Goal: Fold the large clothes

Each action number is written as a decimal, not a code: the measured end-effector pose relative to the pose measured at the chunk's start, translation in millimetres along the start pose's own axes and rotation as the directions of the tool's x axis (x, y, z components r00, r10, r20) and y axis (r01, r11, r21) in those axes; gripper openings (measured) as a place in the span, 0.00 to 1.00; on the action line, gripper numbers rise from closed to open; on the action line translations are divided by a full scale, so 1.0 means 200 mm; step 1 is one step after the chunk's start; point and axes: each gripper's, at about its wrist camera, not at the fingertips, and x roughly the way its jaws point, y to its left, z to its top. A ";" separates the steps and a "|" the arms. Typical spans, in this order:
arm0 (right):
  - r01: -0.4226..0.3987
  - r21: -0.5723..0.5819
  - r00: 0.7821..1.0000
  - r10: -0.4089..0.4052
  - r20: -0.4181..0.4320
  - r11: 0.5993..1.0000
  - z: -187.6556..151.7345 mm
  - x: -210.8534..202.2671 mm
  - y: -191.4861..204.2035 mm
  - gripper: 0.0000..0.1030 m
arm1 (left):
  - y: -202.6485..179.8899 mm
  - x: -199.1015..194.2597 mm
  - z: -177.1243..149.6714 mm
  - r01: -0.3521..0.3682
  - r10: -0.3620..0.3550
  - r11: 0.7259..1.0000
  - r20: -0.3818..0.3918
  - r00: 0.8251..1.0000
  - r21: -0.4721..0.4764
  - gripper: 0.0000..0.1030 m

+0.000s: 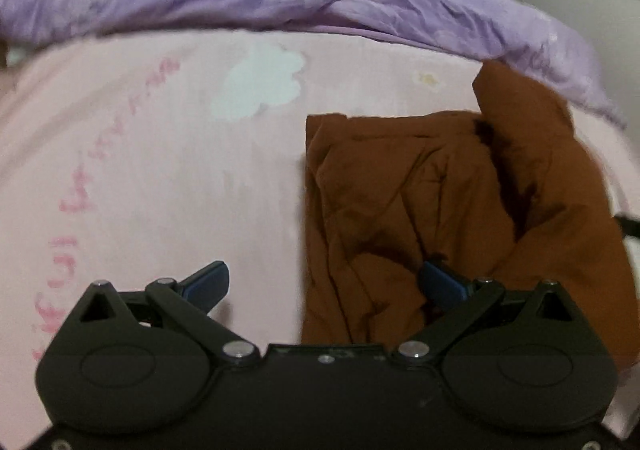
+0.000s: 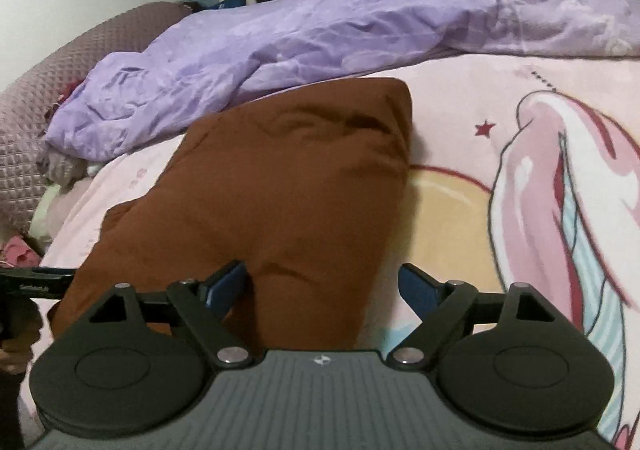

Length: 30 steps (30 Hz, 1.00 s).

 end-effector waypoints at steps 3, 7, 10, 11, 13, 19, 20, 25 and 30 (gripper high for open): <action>-0.017 0.008 1.000 0.017 -0.009 1.000 0.00 0.02 0.01 0.98 | 0.04 0.04 -0.01 0.142 -0.146 0.987 -0.045 0.988 -0.072 1.00; -0.054 0.046 0.998 0.055 -0.016 0.997 0.00 0.08 0.03 1.00 | 0.01 0.07 -0.02 0.202 -0.209 0.975 -0.068 0.976 -0.093 1.00; -0.058 0.045 0.998 0.058 0.000 0.997 -0.01 0.12 0.05 1.00 | -0.03 0.12 -0.02 0.167 -0.171 0.984 -0.092 0.981 -0.056 1.00; -0.055 0.048 0.998 0.055 0.004 0.997 -0.01 0.13 0.06 1.00 | -0.03 0.15 -0.01 0.168 -0.173 0.984 -0.102 0.980 -0.058 1.00; -0.050 0.064 0.999 0.050 0.009 0.997 -0.02 0.17 0.05 1.00 | -0.01 0.19 0.01 0.189 -0.198 0.977 -0.094 0.976 -0.095 1.00; -0.106 0.142 0.994 0.106 0.005 0.984 -0.03 0.26 -0.01 1.00 | -0.05 0.21 0.04 0.181 -0.185 0.982 -0.060 0.981 -0.063 1.00; -0.111 0.147 0.994 0.113 -0.002 0.983 -0.02 0.27 -0.02 1.00 | -0.05 0.22 0.03 0.178 -0.181 0.982 -0.054 0.982 -0.060 1.00; -0.100 0.145 0.994 0.104 -0.017 0.984 -0.01 0.28 0.00 1.00 | -0.08 0.22 0.02 0.166 -0.167 0.985 -0.027 0.986 -0.048 0.91; -0.050 0.038 0.999 0.050 0.010 0.998 -0.01 0.23 0.09 0.87 | -0.09 0.21 -0.01 0.238 -0.238 0.969 0.012 0.971 -0.066 0.52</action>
